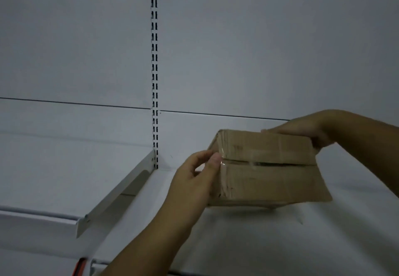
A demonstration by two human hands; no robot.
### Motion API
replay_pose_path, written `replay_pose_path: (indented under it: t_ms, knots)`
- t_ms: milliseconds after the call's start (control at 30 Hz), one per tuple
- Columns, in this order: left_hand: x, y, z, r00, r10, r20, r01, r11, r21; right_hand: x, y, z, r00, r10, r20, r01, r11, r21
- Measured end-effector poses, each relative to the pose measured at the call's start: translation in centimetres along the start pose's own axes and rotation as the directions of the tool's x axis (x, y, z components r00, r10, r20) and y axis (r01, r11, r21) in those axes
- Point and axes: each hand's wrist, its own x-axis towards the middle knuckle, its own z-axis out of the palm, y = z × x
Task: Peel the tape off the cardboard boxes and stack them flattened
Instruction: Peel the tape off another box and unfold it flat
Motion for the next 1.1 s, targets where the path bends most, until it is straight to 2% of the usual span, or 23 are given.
replay_pose_path:
  t_ms: [100,167,233,300,333,367,433,500,567,633,700,767,833,967,1033,1100]
  knots:
    - [0.2,-1.0,0.9,0.985,-0.172,0.002,0.172,0.985,0.018,1.4,0.2,1.0,0.996,0.066,0.055,-0.069,0.997,0.038]
    - [0.9,-1.5,1.1,0.969,-0.247,-0.005,0.247,0.969,0.007,2.1,0.2,1.6,0.998,0.049,0.027,-0.051,0.994,0.095]
    - [1.8,-1.9,1.0,0.946,-0.323,0.012,0.323,0.945,-0.039,2.6,0.2,2.1,0.987,-0.066,-0.15,0.071,0.997,0.032]
    - [2.6,-2.6,1.1,0.929,-0.367,0.036,0.369,0.925,-0.088,2.8,0.0,3.2,0.888,-0.304,-0.345,0.237,0.945,-0.223]
    - [3.0,-3.1,1.2,0.927,-0.372,0.047,0.374,0.924,-0.082,2.8,-0.1,3.9,0.832,-0.426,-0.355,0.32,0.892,-0.319]
    - [3.3,-3.5,1.5,0.926,-0.374,0.058,0.378,0.923,-0.074,2.8,0.0,4.8,0.806,-0.503,-0.311,0.391,0.848,-0.359]
    - [4.0,-4.1,1.9,0.918,-0.39,0.075,0.395,0.916,-0.07,3.1,0.5,6.3,0.777,-0.576,-0.255,0.439,0.786,-0.436]
    - [4.9,-4.6,2.2,0.906,-0.412,0.099,0.418,0.907,-0.055,4.0,1.1,6.8,0.752,-0.588,-0.298,0.417,0.775,-0.476]
    - [5.7,-5.0,2.2,0.893,-0.431,0.129,0.441,0.896,-0.059,5.0,0.8,6.6,0.788,-0.552,-0.272,0.398,0.795,-0.458]
    - [6.2,-5.8,2.3,0.872,-0.467,0.148,0.482,0.872,-0.09,5.9,0.1,6.5,0.862,-0.478,-0.17,0.367,0.819,-0.442]
    - [6.6,-6.5,2.1,0.862,-0.486,0.143,0.503,0.856,-0.122,6.9,-0.5,6.5,0.897,-0.43,-0.104,0.349,0.833,-0.43]
    - [6.8,-6.8,1.9,0.873,-0.47,0.13,0.486,0.861,-0.152,7.4,-1.0,6.6,0.904,-0.417,-0.092,0.343,0.838,-0.424]
    - [7.1,-6.5,1.7,0.892,-0.437,0.117,0.451,0.846,-0.284,7.5,-1.0,6.6,0.908,-0.408,-0.1,0.332,0.842,-0.425]
    - [7.9,-5.5,0.3,0.964,-0.265,0.011,0.221,0.78,-0.585,7.3,-1.4,7.0,0.913,-0.387,-0.131,0.284,0.831,-0.478]
    - [7.9,-4.9,-0.4,0.98,-0.187,-0.068,0.114,0.806,-0.581,7.0,-1.7,7.5,0.916,-0.367,-0.162,0.233,0.816,-0.529]
    - [7.9,-4.0,-0.4,0.985,-0.106,-0.137,0.026,0.872,-0.489,6.6,-2.1,7.8,0.915,-0.347,-0.206,0.18,0.807,-0.562]
